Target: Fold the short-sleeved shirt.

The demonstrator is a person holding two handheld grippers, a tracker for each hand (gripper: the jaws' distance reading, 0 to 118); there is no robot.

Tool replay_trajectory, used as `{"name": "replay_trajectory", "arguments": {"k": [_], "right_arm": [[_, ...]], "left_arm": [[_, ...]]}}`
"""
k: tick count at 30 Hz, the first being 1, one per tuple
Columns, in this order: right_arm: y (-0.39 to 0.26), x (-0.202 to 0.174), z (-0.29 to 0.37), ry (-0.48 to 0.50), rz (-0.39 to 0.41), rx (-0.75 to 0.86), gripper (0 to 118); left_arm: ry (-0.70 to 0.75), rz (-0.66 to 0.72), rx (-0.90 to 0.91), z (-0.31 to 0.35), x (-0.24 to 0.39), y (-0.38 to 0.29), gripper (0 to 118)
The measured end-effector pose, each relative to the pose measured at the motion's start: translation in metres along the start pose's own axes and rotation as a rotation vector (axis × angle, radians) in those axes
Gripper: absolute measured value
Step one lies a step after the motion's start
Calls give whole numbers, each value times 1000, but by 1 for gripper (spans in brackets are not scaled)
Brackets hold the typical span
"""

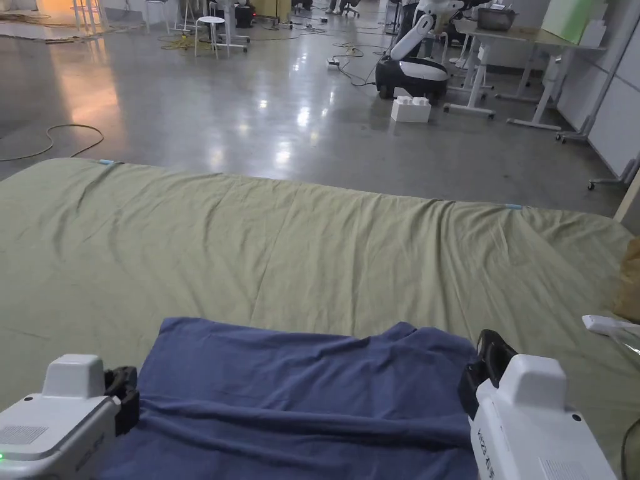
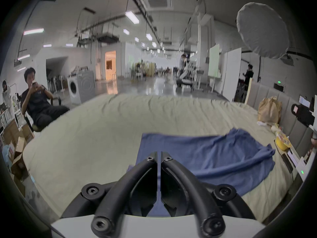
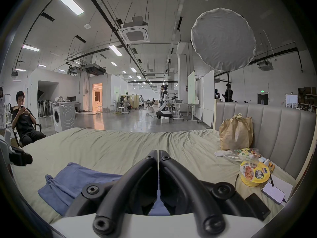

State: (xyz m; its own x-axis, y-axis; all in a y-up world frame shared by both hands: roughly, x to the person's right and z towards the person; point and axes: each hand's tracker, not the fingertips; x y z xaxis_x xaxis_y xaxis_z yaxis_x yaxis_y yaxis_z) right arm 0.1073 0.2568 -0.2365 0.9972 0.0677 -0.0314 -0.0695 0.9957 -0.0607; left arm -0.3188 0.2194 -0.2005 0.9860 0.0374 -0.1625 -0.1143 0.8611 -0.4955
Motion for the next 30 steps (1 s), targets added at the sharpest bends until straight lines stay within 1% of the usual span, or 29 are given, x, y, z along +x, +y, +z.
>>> {"name": "replay_trajectory", "arguments": {"k": [4, 5, 6, 8, 9, 10, 16, 18, 20, 21, 22, 25, 26, 28, 29, 30], "right_arm": [[-8, -1, -3, 9, 7, -29, 2], [-9, -1, -3, 12, 6, -38, 2], [-10, -1, -4, 14, 3, -48, 2], [-13, -1, -6, 17, 1, -62, 2], [-15, 0, -7, 22, 3, -74, 2], [-17, 0, -8, 24, -1, -90, 2], [-27, 6, -9, 11, -8, -138, 2], [-30, 9, -9, 4, -9, -154, 2], [-33, 12, -8, -2, -8, -167, 2], [-35, 14, -7, -5, -8, -174, 2], [-37, 17, -7, -8, -9, -183, 2], [-41, 27, -8, -15, -5, -217, 2], [-42, 32, -8, -20, -5, -229, 2], [-43, 47, -11, -39, 10, -272, 4], [-43, 55, -14, -44, 23, -300, 12], [-45, 66, -17, -47, 4, -357, 21]], "left_arm": [[10, 22, -161, -24, -24, -15, 4], [6, 27, -200, -29, -27, -17, 13], [4, 40, -238, -36, -32, -19, 25], [27, 61, -318, -50, -39, -24, 53], [35, 68, -343, -56, -42, -28, 61], [52, 69, -367, -62, -43, -31, 62], [100, 7, -583, -100, -43, -60, 62], [107, 21, -503, -93, -36, -63, 63], [120, 7, -510, -93, -31, -60, 62], [121, -2, -511, -92, -30, -61, 59], [108, -10, -512, -91, -28, -60, 51], [64, -48, -514, -91, -18, -57, 15], [25, -47, -514, -91, -17, -57, 9], [42, -59, -515, -91, -14, -58, 9], [36, -64, -514, -90, -16, -57, 9], [35, -62, -511, -87, -17, -56, 8]]}}
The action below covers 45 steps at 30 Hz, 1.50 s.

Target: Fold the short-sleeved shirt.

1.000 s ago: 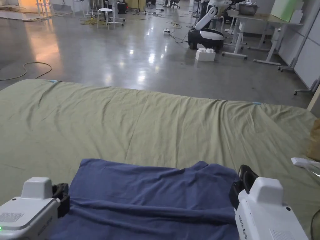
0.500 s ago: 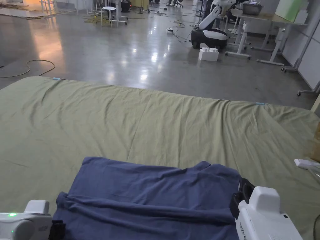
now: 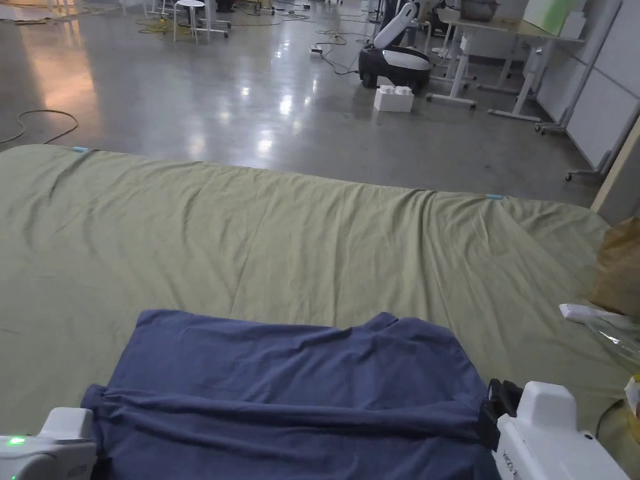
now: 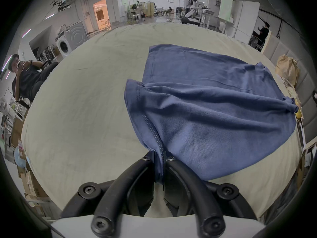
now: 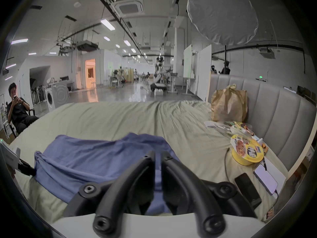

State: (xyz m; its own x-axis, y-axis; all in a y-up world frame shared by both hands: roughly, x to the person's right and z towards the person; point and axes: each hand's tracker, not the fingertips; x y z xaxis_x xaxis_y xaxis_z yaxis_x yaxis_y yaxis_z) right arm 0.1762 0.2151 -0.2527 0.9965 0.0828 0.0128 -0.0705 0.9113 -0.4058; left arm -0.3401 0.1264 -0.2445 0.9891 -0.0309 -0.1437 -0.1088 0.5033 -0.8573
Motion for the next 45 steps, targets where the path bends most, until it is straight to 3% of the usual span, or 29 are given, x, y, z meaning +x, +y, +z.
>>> {"name": "replay_trajectory", "arguments": {"k": [3, 5, 7, 11, 19, 25, 27, 32, 36, 40, 43, 45], "right_arm": [[-3, 35, -12, -36, -25, -142, 56], [-5, 52, -24, -24, 11, -233, 68], [-10, 66, -33, 2, 29, -321, 69], [-18, 72, -40, 26, 14, -397, 80], [-44, 56, -88, 97, -23, -515, 82], [-74, 45, -113, 74, 59, -701, 82], [-77, 47, -105, 78, 35, -669, 79], [-75, 36, -99, 94, 64, -657, 52], [-72, 30, -101, 119, 62, -652, 12], [-68, 23, -100, 132, 100, -644, 7], [-52, 29, -94, 138, 13, -567, 7], [-32, 30, -85, 127, 34, -517, 7]], "left_arm": [[0, 3, 32, 9, -7, -1, 8], [-12, 14, 57, 16, -12, -1, 8], [-17, 22, 73, 23, -14, 1, 8], [-19, 12, 95, 31, -14, 3, 8], [-6, -15, 81, 25, -9, -1, 8], [-4, 0, 71, 23, -9, -4, 8], [-4, 1, 70, 23, -8, -4, 8], [-4, -5, 75, 23, -6, -6, 8], [-12, 6, 100, 25, -9, -7, 8], [-17, 12, 138, 34, -9, -5, 8], [-26, 19, 183, 44, -10, 0, 8], [-34, 19, 209, 54, -10, 6, 8]]}}
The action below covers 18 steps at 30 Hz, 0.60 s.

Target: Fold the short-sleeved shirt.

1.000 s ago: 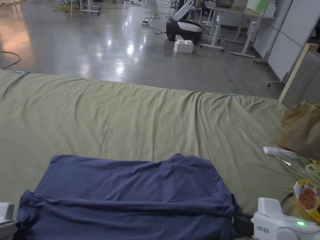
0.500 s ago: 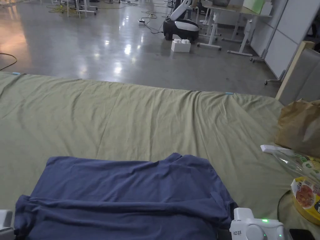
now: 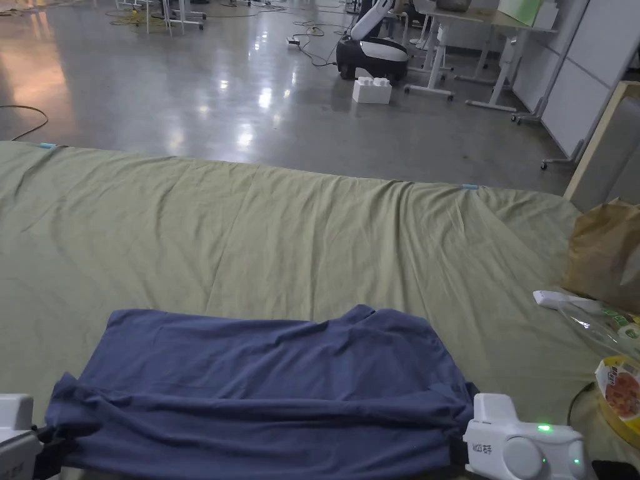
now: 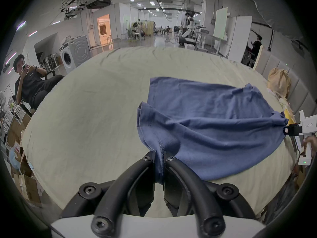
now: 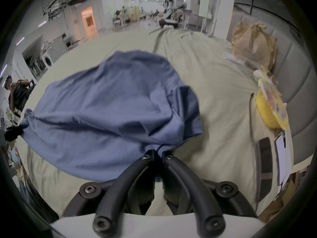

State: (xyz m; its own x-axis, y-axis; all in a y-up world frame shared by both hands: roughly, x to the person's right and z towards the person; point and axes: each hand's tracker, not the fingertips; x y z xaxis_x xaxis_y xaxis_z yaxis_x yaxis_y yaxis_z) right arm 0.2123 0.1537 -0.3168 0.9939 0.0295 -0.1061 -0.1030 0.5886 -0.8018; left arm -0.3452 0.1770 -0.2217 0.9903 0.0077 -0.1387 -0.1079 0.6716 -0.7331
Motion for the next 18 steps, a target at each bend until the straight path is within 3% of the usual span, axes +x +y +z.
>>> {"name": "replay_trajectory", "arguments": {"k": [8, 18], "right_arm": [[38, 2, 56, 12, 65, 71, 7], [-16, 5, 86, -4, 101, 9, 7]], "left_arm": [[-10, 2, 111, 38, 2, 39, 8], [-39, 19, 80, 70, -12, 3, 8]]}}
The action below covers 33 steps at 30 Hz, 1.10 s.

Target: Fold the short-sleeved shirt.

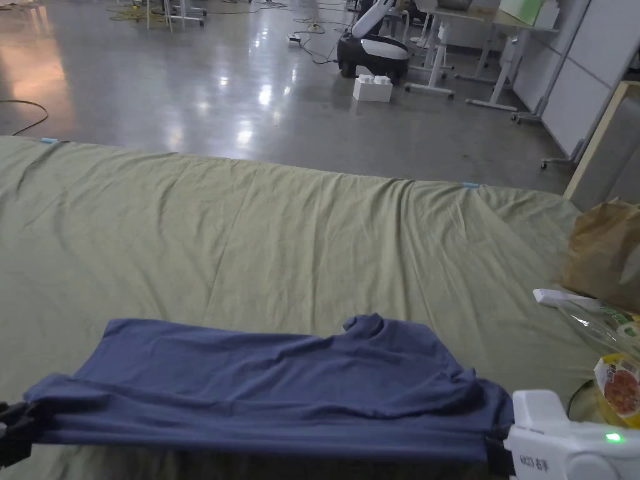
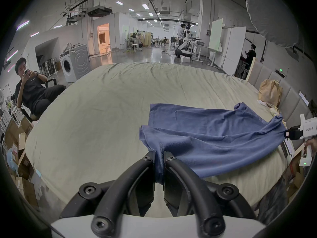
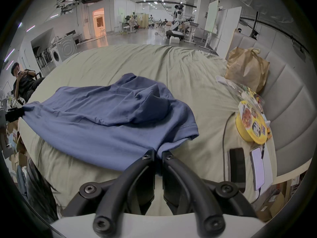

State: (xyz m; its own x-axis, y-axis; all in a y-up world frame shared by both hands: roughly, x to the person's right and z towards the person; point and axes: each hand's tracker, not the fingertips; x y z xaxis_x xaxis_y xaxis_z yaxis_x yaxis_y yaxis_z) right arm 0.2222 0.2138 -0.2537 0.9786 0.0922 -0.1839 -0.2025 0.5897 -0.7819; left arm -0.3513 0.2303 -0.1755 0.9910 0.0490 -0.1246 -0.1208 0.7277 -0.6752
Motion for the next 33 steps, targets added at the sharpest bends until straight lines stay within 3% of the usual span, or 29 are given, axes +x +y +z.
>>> {"name": "replay_trajectory", "arguments": {"k": [12, 20, 22, 23, 24, 25, 26, 27, 28, 31, 33], "right_arm": [[-97, -21, -13, 4, -20, -140, 7], [-111, -27, -37, -12, -29, -145, 9], [-107, -29, -32, -24, -24, -150, 21], [-102, -29, -25, -51, -16, -143, 37], [-98, -29, -19, -80, -4, -134, 46], [-93, -30, -14, -88, -4, -117, 55], [-86, -32, -6, -99, -10, -82, 66], [-79, -31, 2, -102, -25, -34, 71], [-72, -33, 9, -100, -34, 12, 73], [-46, -44, 29, -80, -56, 190, 76], [-29, -55, 37, -65, -72, 336, 85]], "left_arm": [[9, 4, -154, -7, -9, -82, 8], [29, -3, -221, -39, -8, -101, 8], [26, 11, -211, -38, -9, -98, 9], [23, 13, -208, -37, -9, -96, 10], [22, 8, -207, -35, -9, -93, 15], [24, -4, -198, -33, -8, -91, 24], [32, -32, -159, -28, -5, -88, 42], [39, -50, -124, -24, -2, -84, 53], [43, -58, -93, -21, 0, -80, 56], [49, -59, 16, -12, 12, -60, 56], [53, -59, 109, -7, 23, -45, 56]]}}
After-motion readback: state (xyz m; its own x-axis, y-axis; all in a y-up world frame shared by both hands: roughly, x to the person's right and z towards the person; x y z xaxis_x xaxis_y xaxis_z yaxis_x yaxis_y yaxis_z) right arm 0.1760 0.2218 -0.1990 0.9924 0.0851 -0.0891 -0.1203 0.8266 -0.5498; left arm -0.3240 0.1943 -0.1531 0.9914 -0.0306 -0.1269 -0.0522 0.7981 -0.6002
